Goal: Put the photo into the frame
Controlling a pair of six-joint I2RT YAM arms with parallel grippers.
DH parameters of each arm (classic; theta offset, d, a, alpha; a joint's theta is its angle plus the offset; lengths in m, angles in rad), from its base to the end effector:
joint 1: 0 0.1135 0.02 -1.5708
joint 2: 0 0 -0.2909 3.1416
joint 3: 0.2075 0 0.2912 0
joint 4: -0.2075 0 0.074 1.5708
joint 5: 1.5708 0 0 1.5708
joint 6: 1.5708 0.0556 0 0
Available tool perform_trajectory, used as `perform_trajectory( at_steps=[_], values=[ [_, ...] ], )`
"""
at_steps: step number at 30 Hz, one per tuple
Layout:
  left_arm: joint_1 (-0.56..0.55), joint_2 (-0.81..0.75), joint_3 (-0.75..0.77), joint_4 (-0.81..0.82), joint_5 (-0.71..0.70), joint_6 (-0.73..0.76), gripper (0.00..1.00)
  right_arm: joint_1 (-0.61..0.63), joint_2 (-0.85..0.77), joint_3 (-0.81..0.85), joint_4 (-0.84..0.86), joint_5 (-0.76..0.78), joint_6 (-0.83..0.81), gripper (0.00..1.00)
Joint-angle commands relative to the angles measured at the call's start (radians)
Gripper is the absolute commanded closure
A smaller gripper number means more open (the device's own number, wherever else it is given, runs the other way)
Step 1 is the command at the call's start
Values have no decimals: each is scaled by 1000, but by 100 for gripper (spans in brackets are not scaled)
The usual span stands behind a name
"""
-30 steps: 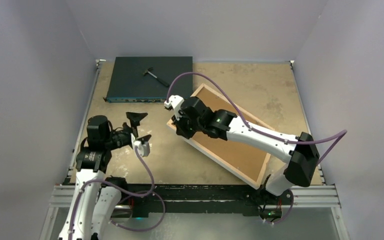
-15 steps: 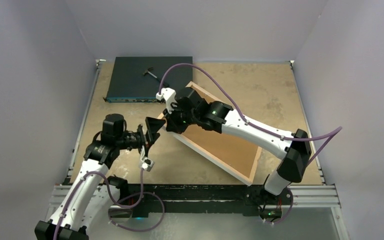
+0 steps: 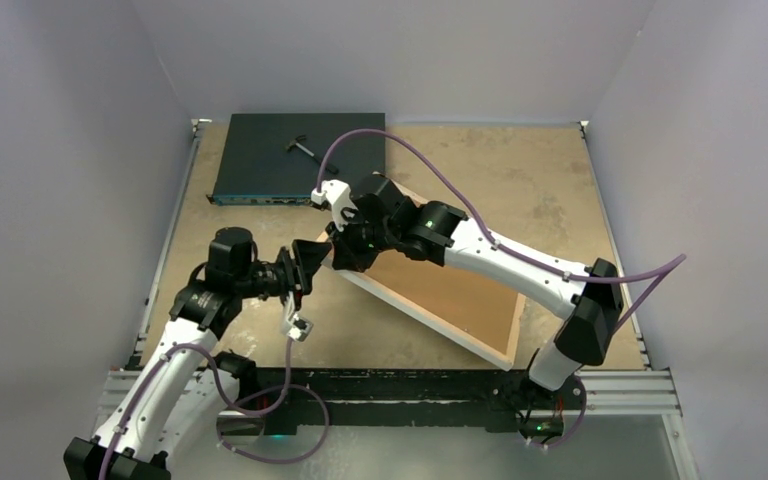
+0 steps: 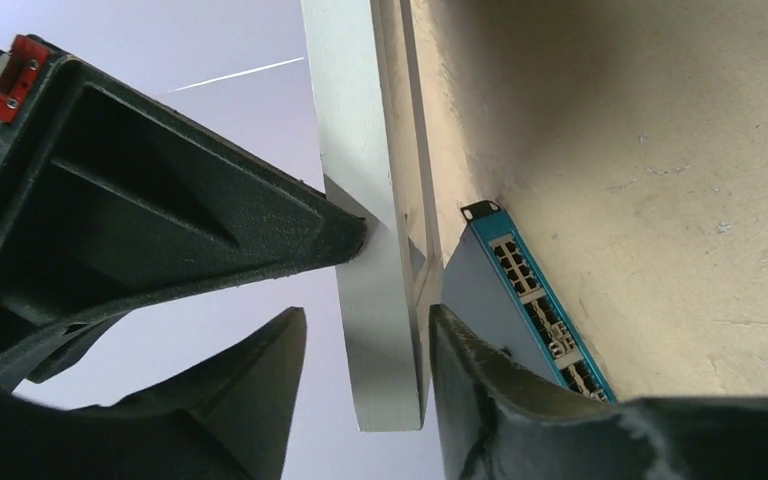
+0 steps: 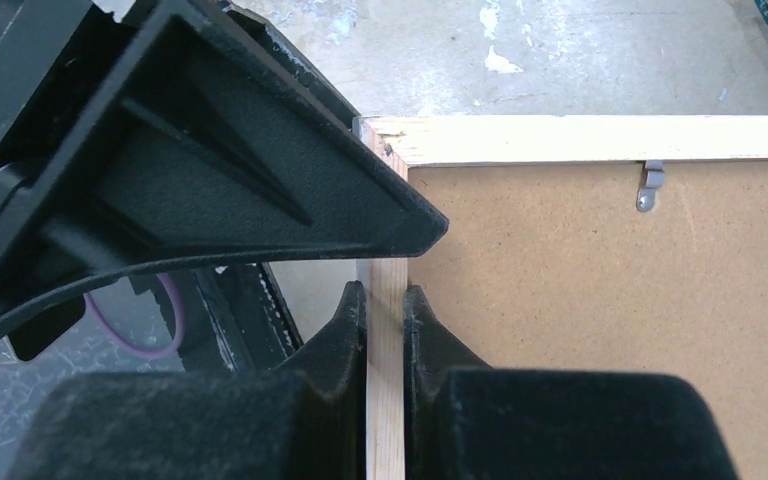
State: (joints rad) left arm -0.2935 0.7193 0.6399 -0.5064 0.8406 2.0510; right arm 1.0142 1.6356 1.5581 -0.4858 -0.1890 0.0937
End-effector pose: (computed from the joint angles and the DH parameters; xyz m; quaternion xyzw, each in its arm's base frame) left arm 0.1628 -0.0925 0.2809 0.8163 0.1344 0.1029 0.5523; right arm 0.2216 0.3760 0.3729 -0.4281 0.7609 0.3231 0.3652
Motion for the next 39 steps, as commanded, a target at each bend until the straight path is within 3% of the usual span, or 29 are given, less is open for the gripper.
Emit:
perform_trajectory(
  at_steps=[1,5,9,13,15,16,17,25,32,39],
  values=[
    [-11,-11,3,22,19,34,61,4,-76,45,67,-54,-7,100],
    [-30,-5,-8,27,20,22,99,4,-67,35,80,-69,-2,97],
    [-47,4,18,2,8,-39,100,3,-54,27,101,-52,-3,79],
    [-52,25,65,-59,3,-72,100,3,-83,4,105,87,-19,63],
    [-53,27,74,-59,3,-108,100,4,-125,-20,109,168,-19,46],
    [-53,30,76,-64,2,-112,100,3,-159,-39,116,186,-20,20],
    [-53,31,76,-64,0,-119,100,3,-186,-59,123,203,-21,4],
    [-55,35,136,-98,-3,-228,100,4,-382,-226,104,345,-65,1],
    [-55,57,168,-114,7,-309,100,6,-520,-295,69,224,-266,1],
    [-56,67,185,-84,-2,-405,100,27,-510,-252,7,145,-286,1]
  ],
)
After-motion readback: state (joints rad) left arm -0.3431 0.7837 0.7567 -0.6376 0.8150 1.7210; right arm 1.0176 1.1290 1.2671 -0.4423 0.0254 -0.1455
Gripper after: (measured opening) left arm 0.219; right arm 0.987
